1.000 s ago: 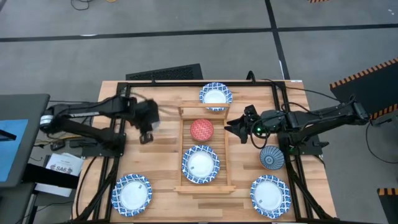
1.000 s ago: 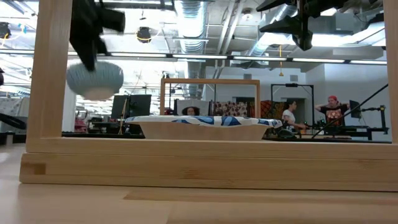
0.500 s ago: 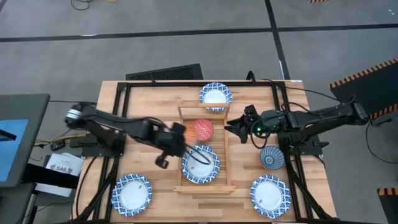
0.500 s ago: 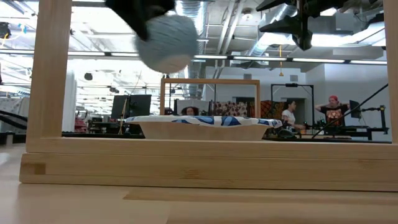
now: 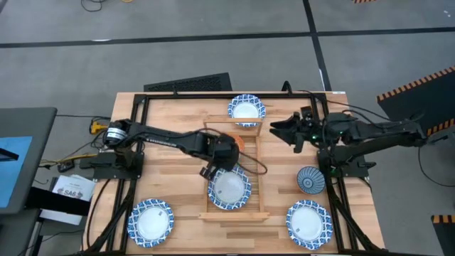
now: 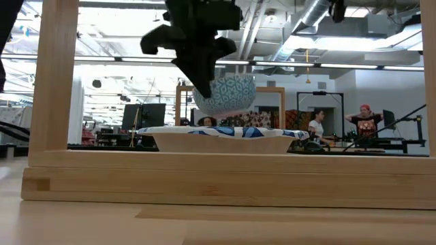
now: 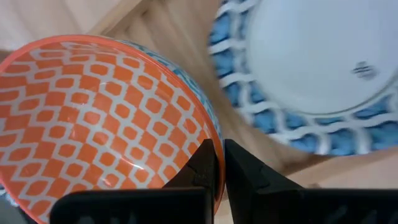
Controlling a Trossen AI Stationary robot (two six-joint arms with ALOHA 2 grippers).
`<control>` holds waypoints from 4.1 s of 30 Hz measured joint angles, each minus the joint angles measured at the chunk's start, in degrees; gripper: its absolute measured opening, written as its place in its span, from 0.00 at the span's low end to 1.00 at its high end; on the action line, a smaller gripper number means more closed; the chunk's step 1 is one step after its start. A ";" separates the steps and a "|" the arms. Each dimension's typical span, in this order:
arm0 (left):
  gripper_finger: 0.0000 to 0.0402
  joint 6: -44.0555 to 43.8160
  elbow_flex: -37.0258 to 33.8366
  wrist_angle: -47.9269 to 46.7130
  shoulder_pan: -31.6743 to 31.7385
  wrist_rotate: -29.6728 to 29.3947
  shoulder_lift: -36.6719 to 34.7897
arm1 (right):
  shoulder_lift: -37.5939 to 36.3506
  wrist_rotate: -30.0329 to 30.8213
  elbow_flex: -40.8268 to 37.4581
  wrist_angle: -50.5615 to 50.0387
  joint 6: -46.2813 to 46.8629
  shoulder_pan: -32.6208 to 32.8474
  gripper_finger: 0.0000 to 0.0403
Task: Place and stack bowls onto a shelf
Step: Stack the orange patterned bowl into the red patterned bowl on the shelf, then stack the top center blue patterned bowl on the blue patterned bowl on the shelf
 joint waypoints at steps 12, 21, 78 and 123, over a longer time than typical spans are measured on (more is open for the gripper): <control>0.00 3.25 -0.11 2.47 2.57 1.26 3.63 | -0.76 0.00 -0.01 -2.45 0.01 0.00 0.55; 0.00 5.81 -0.09 1.99 2.57 1.71 4.72 | -0.81 0.00 -0.01 -2.33 0.01 -0.04 0.55; 0.28 -35.42 -22.35 50.22 13.24 24.01 -41.07 | -0.83 1.75 -0.01 -2.37 1.49 -0.04 0.55; 0.28 -52.09 -50.05 66.22 13.17 7.30 -65.80 | 46.71 -28.36 7.81 -18.56 13.14 -50.43 0.55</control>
